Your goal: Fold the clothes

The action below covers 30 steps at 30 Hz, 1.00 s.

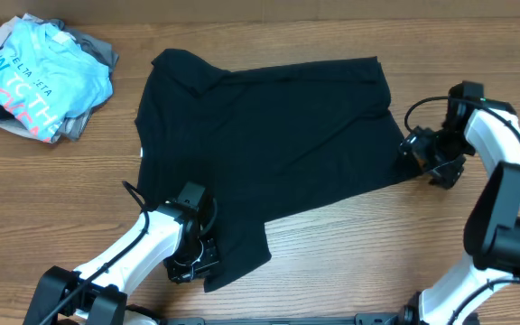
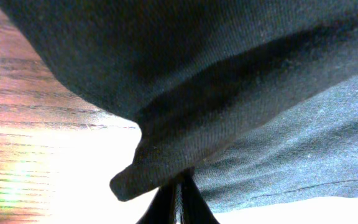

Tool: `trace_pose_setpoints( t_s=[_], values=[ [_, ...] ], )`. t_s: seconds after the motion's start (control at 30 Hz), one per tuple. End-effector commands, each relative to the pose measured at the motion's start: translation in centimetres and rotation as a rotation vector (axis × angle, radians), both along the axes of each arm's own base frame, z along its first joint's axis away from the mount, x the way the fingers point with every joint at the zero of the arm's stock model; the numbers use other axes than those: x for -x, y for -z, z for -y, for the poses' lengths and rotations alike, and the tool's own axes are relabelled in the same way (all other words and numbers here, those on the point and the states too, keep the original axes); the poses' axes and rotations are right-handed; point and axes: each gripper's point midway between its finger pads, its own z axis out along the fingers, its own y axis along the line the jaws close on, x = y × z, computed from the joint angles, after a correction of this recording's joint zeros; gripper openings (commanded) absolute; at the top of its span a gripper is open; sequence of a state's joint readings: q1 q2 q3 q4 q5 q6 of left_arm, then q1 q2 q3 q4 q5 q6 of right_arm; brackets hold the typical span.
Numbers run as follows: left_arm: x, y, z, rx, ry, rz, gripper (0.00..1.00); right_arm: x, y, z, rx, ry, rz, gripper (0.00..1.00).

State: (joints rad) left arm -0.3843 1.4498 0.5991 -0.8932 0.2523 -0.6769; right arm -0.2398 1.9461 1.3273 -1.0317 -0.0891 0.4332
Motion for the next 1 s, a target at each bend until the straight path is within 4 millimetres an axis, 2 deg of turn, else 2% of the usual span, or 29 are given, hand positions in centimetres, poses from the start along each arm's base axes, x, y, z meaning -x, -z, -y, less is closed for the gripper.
trace_pose_setpoints(
  t_s=[0.0,0.17,0.3,0.6,0.67,0.8,0.97],
  values=[
    [0.2,0.2,-0.1,0.004,-0.001,-0.010,0.04,0.1,1.2,-0.1,-0.005,-0.007,-0.026,0.90],
    [0.2,0.2,-0.1,0.003,-0.002,-0.009,0.04,0.0,1.4,-0.1,-0.005,-0.008,-0.028,0.88],
    [0.1,0.2,-0.1,0.002,-0.001,-0.005,0.04,-0.2,1.7,-0.1,-0.004,-0.007,-0.023,0.76],
    [0.1,0.2,-0.1,0.003,-0.001,-0.005,0.04,-0.1,2.6,-0.1,-0.009,-0.007,-0.041,0.55],
    [0.1,0.2,-0.1,0.003,-0.001,-0.006,0.04,-0.1,2.6,-0.1,-0.009,-0.005,-0.042,0.43],
    [0.2,0.1,0.2,0.016,-0.002,-0.011,0.04,-0.1,2.6,-0.1,-0.009,0.013,-0.042,0.06],
    [0.4,-0.3,0.9,0.073,0.052,-0.018,0.04,0.1,2.6,-0.2,-0.011,0.036,-0.056,0.04]
  ],
)
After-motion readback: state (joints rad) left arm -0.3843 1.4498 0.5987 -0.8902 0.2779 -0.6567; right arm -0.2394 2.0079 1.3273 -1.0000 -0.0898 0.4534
